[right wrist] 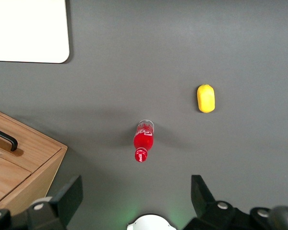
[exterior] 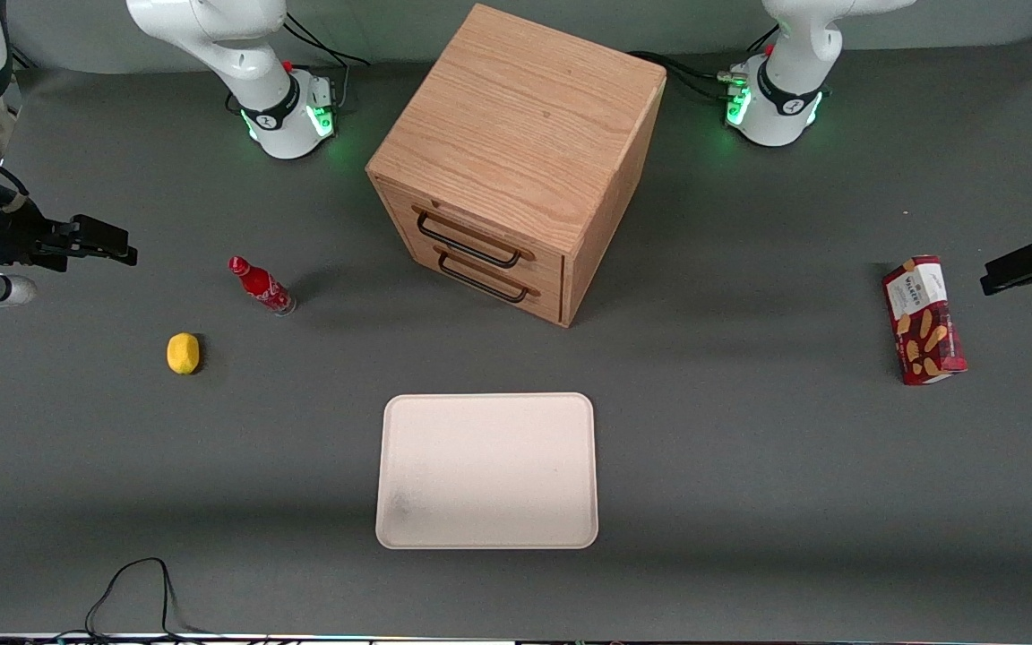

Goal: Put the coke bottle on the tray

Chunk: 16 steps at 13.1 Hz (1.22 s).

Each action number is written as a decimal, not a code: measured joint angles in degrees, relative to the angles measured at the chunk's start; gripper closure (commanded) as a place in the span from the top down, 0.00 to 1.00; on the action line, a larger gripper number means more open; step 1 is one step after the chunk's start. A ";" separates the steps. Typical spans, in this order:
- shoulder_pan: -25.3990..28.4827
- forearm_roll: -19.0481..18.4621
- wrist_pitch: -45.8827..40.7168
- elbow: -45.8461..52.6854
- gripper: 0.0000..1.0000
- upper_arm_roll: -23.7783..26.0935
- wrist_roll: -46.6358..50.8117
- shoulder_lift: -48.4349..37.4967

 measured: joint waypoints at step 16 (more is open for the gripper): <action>0.44 -0.33 -4.08 -16.19 1.00 1.43 1.10 -16.68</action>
